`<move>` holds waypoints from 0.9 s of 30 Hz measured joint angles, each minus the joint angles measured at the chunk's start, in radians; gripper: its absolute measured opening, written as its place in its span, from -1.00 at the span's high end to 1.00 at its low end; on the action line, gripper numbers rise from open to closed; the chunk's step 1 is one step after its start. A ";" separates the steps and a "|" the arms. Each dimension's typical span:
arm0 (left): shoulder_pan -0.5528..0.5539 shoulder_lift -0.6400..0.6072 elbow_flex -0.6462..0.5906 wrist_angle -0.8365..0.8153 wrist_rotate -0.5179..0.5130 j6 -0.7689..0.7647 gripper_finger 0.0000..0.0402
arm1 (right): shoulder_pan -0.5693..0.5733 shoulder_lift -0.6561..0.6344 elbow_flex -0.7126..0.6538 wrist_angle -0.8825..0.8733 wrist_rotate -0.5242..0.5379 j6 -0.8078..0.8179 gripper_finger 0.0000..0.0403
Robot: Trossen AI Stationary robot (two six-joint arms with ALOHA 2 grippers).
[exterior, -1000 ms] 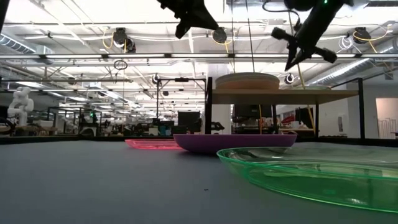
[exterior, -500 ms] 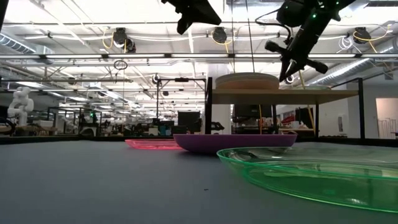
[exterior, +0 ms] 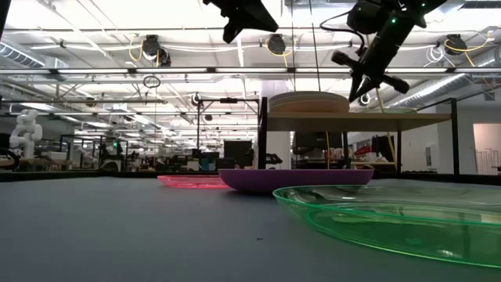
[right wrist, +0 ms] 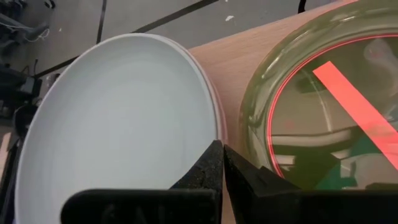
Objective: Place and stack plates onto a shelf
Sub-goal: Stack the large white plate on top of the large light brown plate on the shelf, then stack the small green plate on top of the small orange plate on the shelf
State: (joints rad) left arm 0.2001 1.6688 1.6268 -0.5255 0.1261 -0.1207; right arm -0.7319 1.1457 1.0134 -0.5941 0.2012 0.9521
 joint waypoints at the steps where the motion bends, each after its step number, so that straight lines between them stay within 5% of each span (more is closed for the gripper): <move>1: 0.000 0.000 0.000 -0.005 0.000 0.004 1.00 | 0.000 -0.005 0.000 0.000 0.000 0.000 1.00; 11: 0.039 -0.007 -0.001 -0.161 -0.001 0.027 1.00 | 0.085 -0.121 0.000 -0.043 -0.180 0.037 1.00; 27: 0.043 -0.021 -0.001 -0.312 0.007 0.140 1.00 | 0.652 -0.122 0.000 -0.155 -0.202 0.390 1.00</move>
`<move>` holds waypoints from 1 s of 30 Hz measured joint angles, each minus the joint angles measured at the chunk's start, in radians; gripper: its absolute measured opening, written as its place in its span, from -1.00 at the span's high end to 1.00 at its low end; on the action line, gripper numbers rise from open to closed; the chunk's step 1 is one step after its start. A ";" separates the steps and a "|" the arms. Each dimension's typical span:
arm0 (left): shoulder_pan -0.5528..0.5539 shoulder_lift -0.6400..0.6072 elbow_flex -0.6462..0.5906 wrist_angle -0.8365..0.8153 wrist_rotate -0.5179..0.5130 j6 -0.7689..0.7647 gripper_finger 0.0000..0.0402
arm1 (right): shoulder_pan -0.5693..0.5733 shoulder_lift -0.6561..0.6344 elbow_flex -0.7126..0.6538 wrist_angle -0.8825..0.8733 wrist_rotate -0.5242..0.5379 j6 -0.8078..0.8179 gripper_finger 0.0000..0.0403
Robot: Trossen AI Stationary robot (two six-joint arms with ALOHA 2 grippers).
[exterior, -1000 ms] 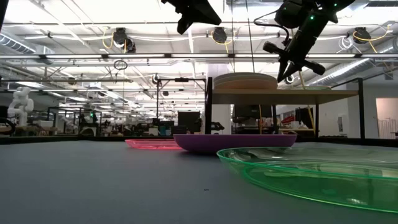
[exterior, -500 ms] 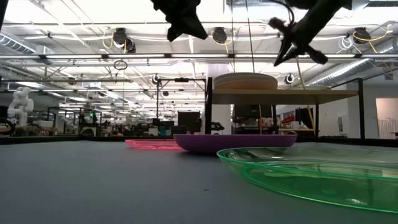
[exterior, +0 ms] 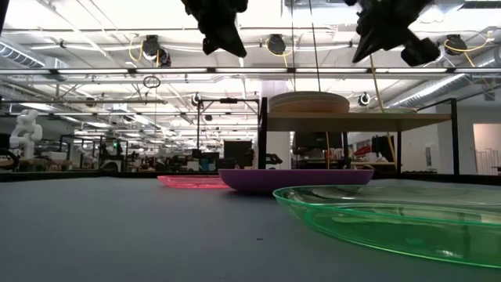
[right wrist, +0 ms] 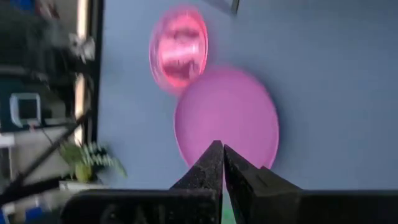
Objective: Place and stack plates onto a shelf
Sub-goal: Stack the small green plate on top of the small orange plate on the shelf
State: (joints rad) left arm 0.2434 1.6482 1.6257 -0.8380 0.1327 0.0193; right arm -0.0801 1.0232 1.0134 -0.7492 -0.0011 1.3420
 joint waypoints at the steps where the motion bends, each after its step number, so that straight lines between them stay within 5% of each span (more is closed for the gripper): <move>1: -0.004 0.000 0.000 -0.005 0.001 -0.003 1.00 | 0.031 0.012 0.000 0.000 -0.001 0.017 1.00; 19: -0.234 0.001 -0.012 -0.034 0.054 -0.284 0.99 | 0.436 0.234 0.000 0.079 -0.109 0.045 1.00; 30: -0.531 0.001 -0.012 -0.029 -0.149 -0.438 0.99 | 0.539 0.437 0.000 0.205 -0.109 0.051 0.64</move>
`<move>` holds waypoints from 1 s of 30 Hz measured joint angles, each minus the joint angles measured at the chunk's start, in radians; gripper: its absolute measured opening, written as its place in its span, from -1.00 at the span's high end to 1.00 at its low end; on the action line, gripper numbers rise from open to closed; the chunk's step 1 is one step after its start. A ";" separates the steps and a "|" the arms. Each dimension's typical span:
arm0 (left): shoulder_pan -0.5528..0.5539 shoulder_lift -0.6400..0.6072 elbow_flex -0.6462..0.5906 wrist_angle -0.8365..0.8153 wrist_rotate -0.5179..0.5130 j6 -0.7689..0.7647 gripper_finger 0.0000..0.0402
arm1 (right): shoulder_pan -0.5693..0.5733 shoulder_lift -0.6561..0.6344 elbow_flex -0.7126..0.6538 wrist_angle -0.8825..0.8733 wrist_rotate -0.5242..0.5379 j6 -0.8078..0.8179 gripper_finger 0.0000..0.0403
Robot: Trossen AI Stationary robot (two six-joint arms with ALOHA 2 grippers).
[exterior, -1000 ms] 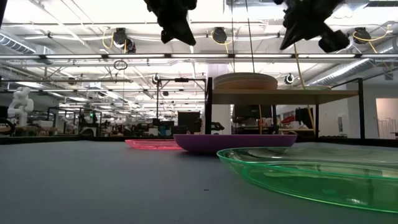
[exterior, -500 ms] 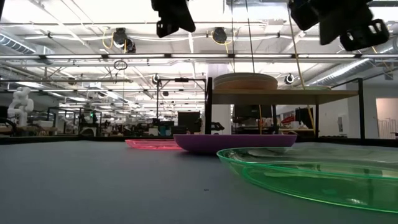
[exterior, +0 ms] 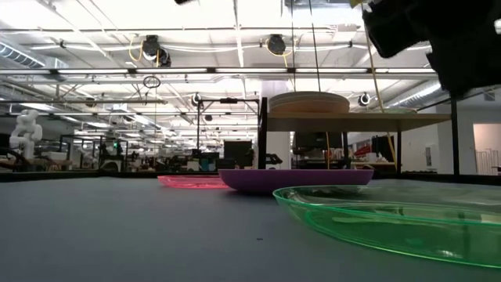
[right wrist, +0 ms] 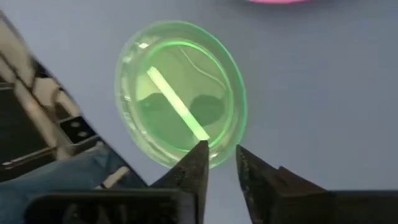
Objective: Place and stack plates onto a shelf
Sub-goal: Stack the small green plate on top of the small orange plate on the shelf
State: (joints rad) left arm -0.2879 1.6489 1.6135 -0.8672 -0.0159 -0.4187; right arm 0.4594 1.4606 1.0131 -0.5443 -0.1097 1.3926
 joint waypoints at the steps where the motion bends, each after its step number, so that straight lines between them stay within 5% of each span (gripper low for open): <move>1: -0.030 0.000 0.000 0.001 -0.012 -0.021 0.99 | 0.003 0.011 0.000 -0.001 0.000 -0.001 0.59; 6: -0.170 -0.003 -0.061 0.108 -0.093 -0.122 0.99 | 0.017 0.046 -0.005 0.048 0.000 -0.067 0.41; 14: -0.325 -0.130 -0.350 0.293 -0.222 -0.297 0.99 | 0.038 0.021 -0.200 0.396 -0.017 0.032 0.33; 25: -0.335 -0.228 -0.400 0.276 -0.254 -0.309 0.99 | 0.047 -0.003 -0.348 0.508 -0.030 0.166 0.24; 30: -0.330 -0.217 -0.402 0.260 -0.246 -0.320 0.99 | 0.047 -0.004 -0.454 0.715 -0.018 0.204 0.14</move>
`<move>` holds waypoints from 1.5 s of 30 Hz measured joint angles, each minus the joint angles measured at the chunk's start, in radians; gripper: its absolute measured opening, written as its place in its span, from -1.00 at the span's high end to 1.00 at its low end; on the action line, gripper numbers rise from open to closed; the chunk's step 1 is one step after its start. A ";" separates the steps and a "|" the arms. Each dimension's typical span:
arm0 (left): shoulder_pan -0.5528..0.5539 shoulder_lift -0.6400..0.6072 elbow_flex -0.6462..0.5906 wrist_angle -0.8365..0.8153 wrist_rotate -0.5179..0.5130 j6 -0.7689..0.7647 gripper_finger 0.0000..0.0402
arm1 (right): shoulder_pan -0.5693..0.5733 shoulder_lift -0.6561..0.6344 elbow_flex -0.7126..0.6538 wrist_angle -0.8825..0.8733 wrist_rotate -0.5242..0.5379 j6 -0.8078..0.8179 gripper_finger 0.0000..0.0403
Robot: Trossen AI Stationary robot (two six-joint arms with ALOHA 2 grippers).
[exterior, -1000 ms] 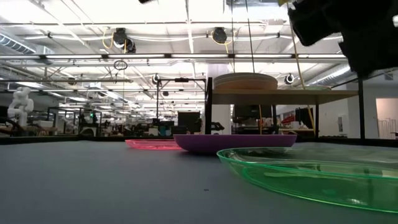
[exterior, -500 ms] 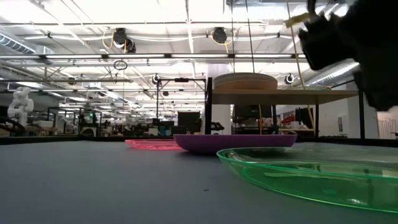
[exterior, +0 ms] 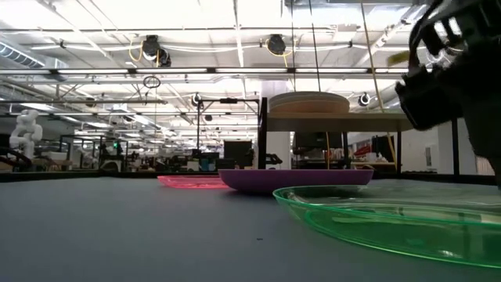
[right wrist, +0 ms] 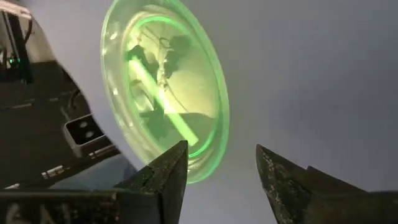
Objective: Place and stack plates onto a shelf
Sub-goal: Stack the small green plate on top of the small orange plate on the shelf
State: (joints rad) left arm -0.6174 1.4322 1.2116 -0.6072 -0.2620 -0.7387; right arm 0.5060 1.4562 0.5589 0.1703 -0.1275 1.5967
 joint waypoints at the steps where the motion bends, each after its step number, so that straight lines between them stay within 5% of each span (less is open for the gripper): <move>1: 0.000 0.000 0.000 -0.004 0.000 0.000 0.99 | 0.000 0.002 -0.016 0.016 0.005 0.013 0.13; 13: 0.002 0.000 0.000 0.000 0.000 -0.031 0.99 | 0.016 0.001 -0.040 0.050 0.030 0.015 0.18; 28: 0.065 0.000 0.001 0.003 0.002 0.052 0.99 | 0.071 0.009 -0.024 0.062 0.206 0.097 0.18; 45: 0.093 0.000 0.001 0.006 0.010 0.060 0.99 | 0.072 0.119 -0.023 0.197 0.157 0.096 0.18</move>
State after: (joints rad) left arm -0.5247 1.4319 1.2125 -0.6011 -0.2523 -0.6792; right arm 0.5781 1.5750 0.5358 0.3675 0.0300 1.6922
